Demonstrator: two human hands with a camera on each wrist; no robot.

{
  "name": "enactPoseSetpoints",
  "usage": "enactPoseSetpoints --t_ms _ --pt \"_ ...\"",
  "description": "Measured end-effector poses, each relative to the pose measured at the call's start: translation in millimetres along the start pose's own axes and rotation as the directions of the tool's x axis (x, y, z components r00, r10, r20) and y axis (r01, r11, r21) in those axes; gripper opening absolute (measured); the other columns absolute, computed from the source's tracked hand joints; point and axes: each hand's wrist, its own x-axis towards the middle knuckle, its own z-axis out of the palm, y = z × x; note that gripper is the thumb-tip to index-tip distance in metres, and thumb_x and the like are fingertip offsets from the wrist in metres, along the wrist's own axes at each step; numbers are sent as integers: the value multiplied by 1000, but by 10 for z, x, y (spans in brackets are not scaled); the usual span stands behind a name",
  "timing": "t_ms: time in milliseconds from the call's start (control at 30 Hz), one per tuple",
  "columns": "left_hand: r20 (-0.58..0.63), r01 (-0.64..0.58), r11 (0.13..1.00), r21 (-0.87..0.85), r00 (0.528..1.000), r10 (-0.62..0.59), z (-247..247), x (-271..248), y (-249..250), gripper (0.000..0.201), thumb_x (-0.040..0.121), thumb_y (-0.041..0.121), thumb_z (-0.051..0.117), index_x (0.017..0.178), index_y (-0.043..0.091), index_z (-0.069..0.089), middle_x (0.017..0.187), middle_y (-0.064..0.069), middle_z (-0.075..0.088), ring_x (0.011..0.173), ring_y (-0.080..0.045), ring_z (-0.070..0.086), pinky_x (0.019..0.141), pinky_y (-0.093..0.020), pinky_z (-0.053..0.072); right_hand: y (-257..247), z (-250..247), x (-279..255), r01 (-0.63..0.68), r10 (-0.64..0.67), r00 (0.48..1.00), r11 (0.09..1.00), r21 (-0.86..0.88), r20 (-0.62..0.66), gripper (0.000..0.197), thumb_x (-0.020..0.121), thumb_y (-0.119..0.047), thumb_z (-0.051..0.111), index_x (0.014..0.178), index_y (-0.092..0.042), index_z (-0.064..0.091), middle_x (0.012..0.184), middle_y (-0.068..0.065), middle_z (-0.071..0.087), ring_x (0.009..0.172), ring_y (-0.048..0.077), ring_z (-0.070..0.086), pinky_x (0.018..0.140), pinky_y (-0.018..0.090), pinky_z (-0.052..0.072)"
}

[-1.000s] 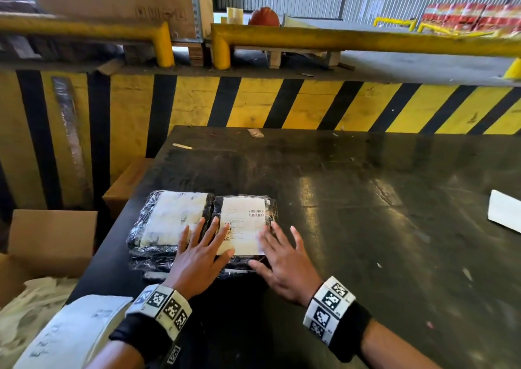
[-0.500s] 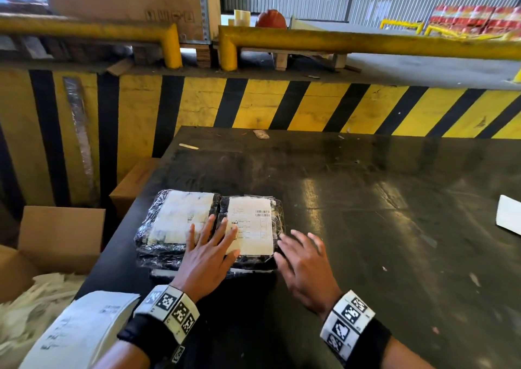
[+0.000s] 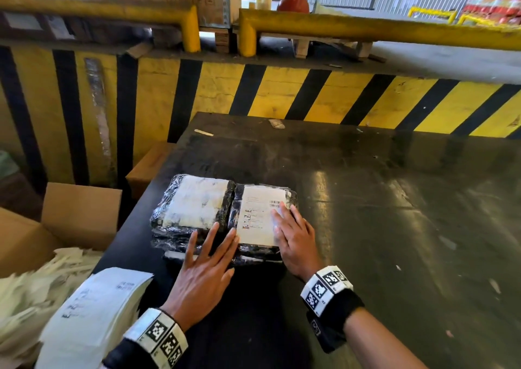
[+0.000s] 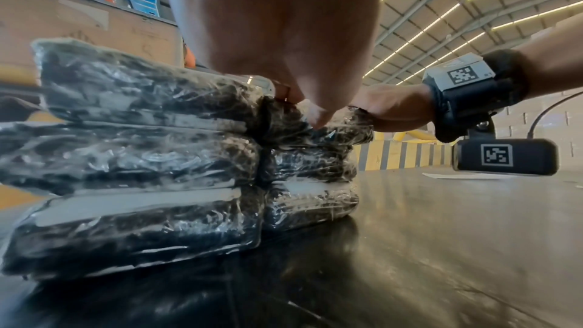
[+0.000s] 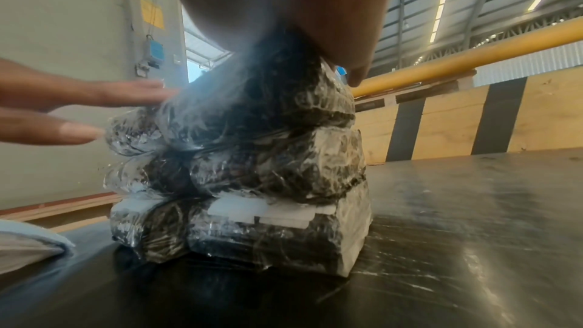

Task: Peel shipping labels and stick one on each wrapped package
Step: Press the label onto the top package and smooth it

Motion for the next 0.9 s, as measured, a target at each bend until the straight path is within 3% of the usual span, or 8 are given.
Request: enactPoseSetpoints --t_ms 133,267,433,533,633,700,767,900 --pt "-44 -44 995 -89 998 40 -134 297 83 54 95 46 34 137 15 48 148 1 41 146 -25 19 114 -49 15 17 3 10 7 -7 1000 1000 6 -6 72 83 -53 2 145 -30 32 158 -11 15 146 9 2 114 35 7" --pt "49 -84 996 -9 995 84 -173 746 205 51 95 50 31 129 21 55 138 5 55 142 -24 23 112 -47 8 31 -5 6 18 -18 1000 1000 8 -10 71 84 -54 2 144 -31 32 157 -11 17 146 9 3 114 35 9" --pt "49 9 991 -132 999 -3 -98 588 -39 63 95 60 15 143 27 40 151 12 31 146 -24 4 114 -41 -11 15 1 -11 23 -23 1000 1000 4 -6 68 85 -53 2 145 -34 29 151 -25 5 140 -4 -7 116 33 4" --pt "-38 -53 995 -90 998 50 -170 521 -216 52 96 55 25 125 28 59 136 13 54 141 -25 29 113 -42 6 21 12 0 27 -27 1000 999 17 -10 68 84 -52 3 145 -34 29 147 -28 2 139 -6 -8 114 29 2" --pt "-131 -78 993 -93 989 65 -284 699 -210 43 95 48 32 99 25 68 114 11 69 127 -19 51 108 -34 18 45 27 23 17 -17 1000 1000 16 -6 71 83 -55 1 144 -35 30 146 -27 2 138 -6 -8 112 27 1" --pt "-44 -88 990 -110 996 84 -315 909 -76 56 98 53 19 122 23 61 136 4 57 137 -21 39 114 -34 14 63 28 31 23 -23 1000 1000 1 -10 76 82 -65 -5 144 -36 29 146 -28 2 138 -6 -8 113 28 3" --pt "106 -110 986 -128 987 124 -280 1103 62 78 88 61 -3 144 24 36 156 4 28 148 -21 10 118 -40 1 77 33 26 23 -23 1000 1000 3 -8 83 78 -72 -12 145 -38 25 148 -26 2 140 -4 -8 114 31 4" --pt "265 -34 992 -120 962 65 -284 1191 114 97 69 66 -17 151 25 16 160 10 8 147 -18 -11 114 -42 -16 103 43 37 20 -20 1000 1000 19 -3 74 83 -65 -5 144 -38 26 150 -25 5 140 -5 -8 115 28 2"
